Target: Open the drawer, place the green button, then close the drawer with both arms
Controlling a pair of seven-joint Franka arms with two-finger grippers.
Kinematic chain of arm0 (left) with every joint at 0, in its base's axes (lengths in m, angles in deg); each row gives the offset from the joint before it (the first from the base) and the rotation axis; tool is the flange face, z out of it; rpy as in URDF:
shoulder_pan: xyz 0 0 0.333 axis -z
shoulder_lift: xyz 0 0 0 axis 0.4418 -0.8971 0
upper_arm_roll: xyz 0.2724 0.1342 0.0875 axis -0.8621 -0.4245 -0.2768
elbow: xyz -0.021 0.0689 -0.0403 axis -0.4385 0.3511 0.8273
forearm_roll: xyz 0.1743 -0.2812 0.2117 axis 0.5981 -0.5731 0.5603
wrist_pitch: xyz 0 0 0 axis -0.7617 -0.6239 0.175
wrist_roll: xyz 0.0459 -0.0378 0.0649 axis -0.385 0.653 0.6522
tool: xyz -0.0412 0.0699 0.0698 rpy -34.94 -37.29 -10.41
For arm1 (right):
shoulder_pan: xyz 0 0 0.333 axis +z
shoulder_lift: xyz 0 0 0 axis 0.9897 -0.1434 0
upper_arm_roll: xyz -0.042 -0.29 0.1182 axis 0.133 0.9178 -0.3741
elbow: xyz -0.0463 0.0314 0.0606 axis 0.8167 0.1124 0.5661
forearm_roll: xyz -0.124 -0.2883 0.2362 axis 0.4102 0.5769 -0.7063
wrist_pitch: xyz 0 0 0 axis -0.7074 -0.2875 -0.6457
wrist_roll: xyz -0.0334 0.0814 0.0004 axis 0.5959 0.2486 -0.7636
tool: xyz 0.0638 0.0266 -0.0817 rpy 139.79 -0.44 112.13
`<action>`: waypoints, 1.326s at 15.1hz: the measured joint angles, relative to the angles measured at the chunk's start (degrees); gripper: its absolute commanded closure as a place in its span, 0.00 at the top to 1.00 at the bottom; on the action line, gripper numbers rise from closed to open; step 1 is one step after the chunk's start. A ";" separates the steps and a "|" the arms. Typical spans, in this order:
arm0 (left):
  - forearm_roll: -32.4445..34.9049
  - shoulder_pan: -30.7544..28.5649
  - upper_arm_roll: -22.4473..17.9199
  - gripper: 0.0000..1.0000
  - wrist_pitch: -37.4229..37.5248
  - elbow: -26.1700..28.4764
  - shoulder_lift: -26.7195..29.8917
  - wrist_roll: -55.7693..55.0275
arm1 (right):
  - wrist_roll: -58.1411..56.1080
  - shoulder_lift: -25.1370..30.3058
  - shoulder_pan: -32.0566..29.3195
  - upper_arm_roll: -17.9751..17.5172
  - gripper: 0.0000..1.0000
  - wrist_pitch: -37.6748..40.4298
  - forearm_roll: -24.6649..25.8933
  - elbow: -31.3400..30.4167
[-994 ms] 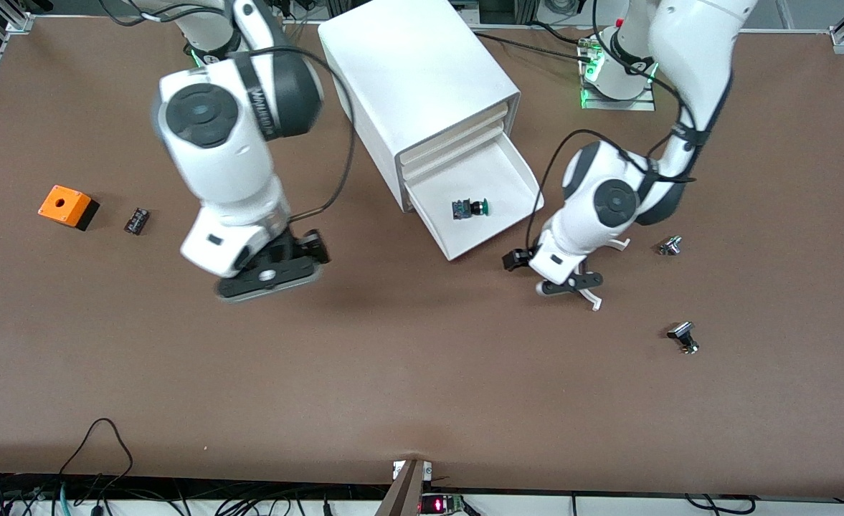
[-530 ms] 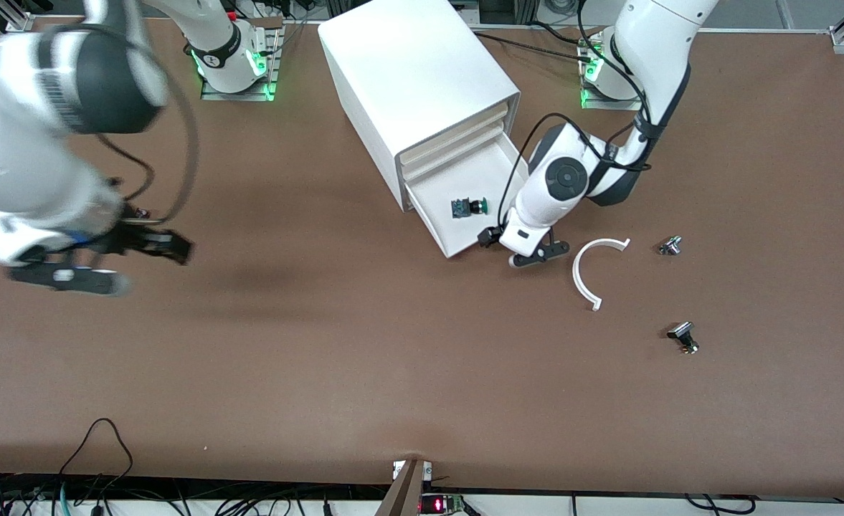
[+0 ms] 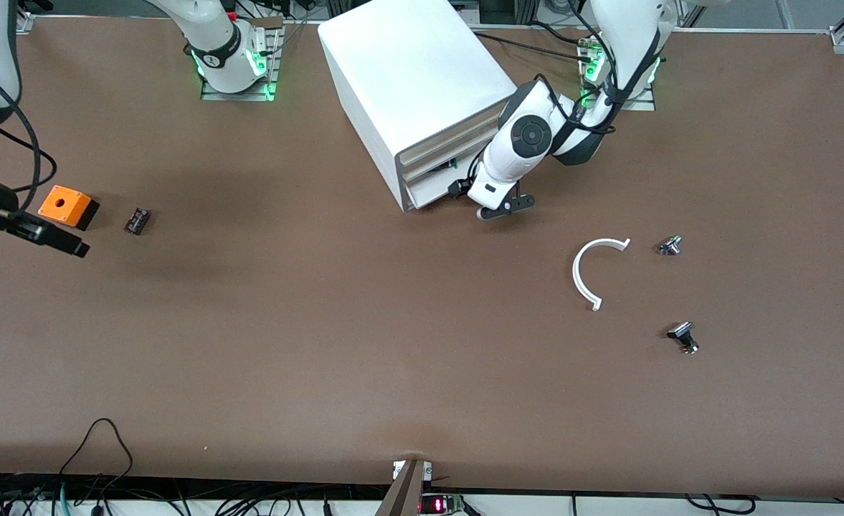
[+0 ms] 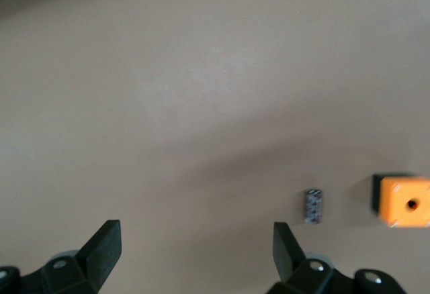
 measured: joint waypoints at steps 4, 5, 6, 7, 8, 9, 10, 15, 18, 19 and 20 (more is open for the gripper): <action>0.02 -0.06 3.51 1.00 1.82 0.05 1.26 -0.28 | -12.54 2.50 -3.63 -2.77 1.00 -0.56 0.84 -2.22; 0.02 -0.13 3.60 1.00 1.89 0.07 1.57 -0.26 | -12.44 2.93 -5.62 -5.43 1.00 -0.78 1.67 -2.69; 0.02 -0.29 3.61 1.00 1.96 0.11 1.69 -0.22 | -12.10 3.18 -7.46 -7.71 1.00 -0.87 2.11 -3.06; 0.01 -0.45 3.64 1.00 1.99 0.13 1.68 -0.16 | -11.67 3.35 -8.62 -9.09 1.00 -0.87 2.37 -3.35; 0.00 -0.81 3.63 1.00 1.63 0.10 1.80 -0.22 | -11.05 3.47 -9.20 -9.68 1.00 -0.87 2.43 -3.58; -0.03 -1.92 3.53 1.00 0.48 -0.12 2.10 -0.30 | -10.01 3.58 -9.45 -9.91 1.00 -0.80 2.45 -3.77; -0.03 -3.92 3.26 1.00 -1.20 -0.54 2.63 -0.30 | -8.88 3.69 -9.54 -10.01 1.00 -0.57 2.45 -3.85; 0.06 -17.18 -2.05 1.00 -2.56 -6.52 7.03 12.83 | -6.01 5.46 -9.77 -10.23 1.00 0.80 2.60 -3.51; 0.06 -24.37 -3.56 1.00 4.27 -8.82 11.17 27.44 | -8.19 6.24 -9.86 -10.40 1.00 1.81 3.11 -4.43; 0.06 -26.08 -4.57 1.00 9.34 -10.13 12.93 30.94 | -8.69 6.27 -9.90 -10.41 1.00 1.80 3.11 -5.13; 0.32 -27.19 -6.20 1.00 15.90 -12.25 14.76 33.97 | -8.94 6.27 -9.94 -10.42 1.00 1.78 3.13 -5.86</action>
